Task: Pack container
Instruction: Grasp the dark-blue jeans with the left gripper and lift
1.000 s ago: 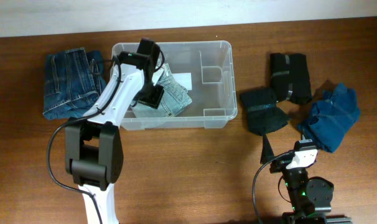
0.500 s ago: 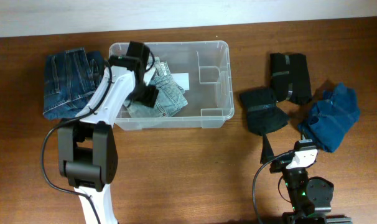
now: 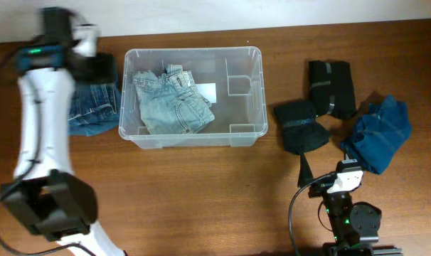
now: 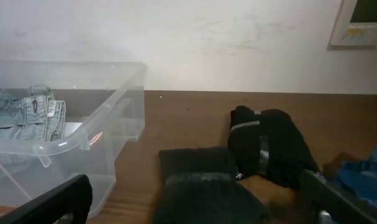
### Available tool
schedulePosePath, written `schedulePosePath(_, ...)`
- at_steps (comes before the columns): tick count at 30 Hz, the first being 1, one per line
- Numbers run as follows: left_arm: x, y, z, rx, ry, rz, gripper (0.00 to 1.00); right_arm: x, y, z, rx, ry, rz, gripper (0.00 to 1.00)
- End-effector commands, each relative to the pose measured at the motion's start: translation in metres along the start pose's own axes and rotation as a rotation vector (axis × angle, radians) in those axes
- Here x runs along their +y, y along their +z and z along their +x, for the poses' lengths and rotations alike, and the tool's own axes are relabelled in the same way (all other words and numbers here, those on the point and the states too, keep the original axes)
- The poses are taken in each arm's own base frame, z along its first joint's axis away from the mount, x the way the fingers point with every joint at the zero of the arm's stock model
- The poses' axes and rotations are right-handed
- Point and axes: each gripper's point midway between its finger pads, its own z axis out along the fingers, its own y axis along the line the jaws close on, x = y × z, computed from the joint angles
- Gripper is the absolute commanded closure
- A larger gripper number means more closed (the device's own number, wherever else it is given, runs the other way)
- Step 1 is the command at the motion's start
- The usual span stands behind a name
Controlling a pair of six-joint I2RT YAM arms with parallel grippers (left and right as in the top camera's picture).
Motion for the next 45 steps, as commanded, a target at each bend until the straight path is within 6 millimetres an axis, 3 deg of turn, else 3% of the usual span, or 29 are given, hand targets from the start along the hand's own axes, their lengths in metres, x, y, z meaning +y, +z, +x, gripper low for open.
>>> schedulePosePath(1, 0.061, 0.000, -0.004, -0.061, -0.175, 0.107, 0.13, 0.000, 0.000, 0.003, 0.003, 0.012, 0.005, 0.02)
schedulePosePath(2, 0.072, 0.000, -0.003, -0.069, -0.195, 0.108, 0.13, 0.000, 0.000, 0.003, 0.003, 0.012, 0.005, 0.02)
schedulePosePath(4, 0.112, 0.012, 0.006, -0.074, -0.274, 0.135, 0.05, 0.000, 0.000, 0.003, 0.003, 0.012, 0.005, 0.02)
schedulePosePath(6, 0.126, 0.023, 0.014, -0.062, -0.319, 0.175, 0.05, 0.000, 0.000, 0.003, 0.003, 0.012, 0.005, 0.02)
schedulePosePath(8, 0.142, 0.050, 0.029, -0.039, -0.349, 0.260, 0.05, 0.000, 0.000, 0.003, 0.003, 0.012, 0.005, 0.02)
schedulePosePath(14, 0.162, 0.112, 0.057, 0.004, -0.416, 0.348, 0.05, 0.000, 0.000, 0.003, 0.003, 0.012, 0.005, 0.02)
schedulePosePath(26, 0.181, 0.190, 0.074, -0.021, -0.406, 0.337, 0.04, 0.000, 0.000, 0.003, 0.003, 0.012, 0.005, 0.01)
schedulePosePath(31, 0.165, 0.209, 0.082, 0.012, -0.397, 0.369, 0.04, 0.000, 0.000, 0.003, 0.003, 0.012, 0.005, 0.02)
schedulePosePath(32, 0.157, 0.211, 0.080, 0.017, -0.386, 0.376, 0.10, 0.000, 0.000, 0.003, 0.003, 0.012, 0.005, 0.02)
schedulePosePath(33, 0.148, 0.212, 0.077, 0.018, -0.374, 0.391, 0.38, 0.000, 0.000, 0.003, 0.003, 0.012, 0.005, 0.01)
schedulePosePath(35, 0.134, 0.211, 0.071, 0.011, -0.362, 0.436, 0.68, 0.000, 0.000, 0.003, 0.003, 0.012, 0.005, 0.01)
schedulePosePath(36, 0.129, 0.210, 0.069, 0.007, -0.359, 0.455, 0.74, 0.000, 0.000, 0.003, 0.003, 0.012, 0.005, 0.02)
schedulePosePath(38, 0.115, 0.209, 0.064, 0.013, -0.382, 0.496, 0.99, 0.000, 0.000, 0.003, 0.003, 0.012, 0.005, 0.02)
schedulePosePath(41, 0.107, 0.200, 0.052, 0.014, -0.464, 0.537, 0.99, 0.000, 0.000, 0.003, 0.003, 0.012, 0.005, 0.02)
schedulePosePath(44, 0.094, 0.170, 0.022, -0.058, -0.444, 0.655, 0.99, 0.000, 0.000, 0.003, 0.003, 0.012, 0.005, 0.02)
schedulePosePath(45, 0.090, 0.148, 0.006, -0.091, -0.427, 0.689, 0.99, 0.000, 0.000, 0.003, 0.003, 0.012, 0.005, 0.02)
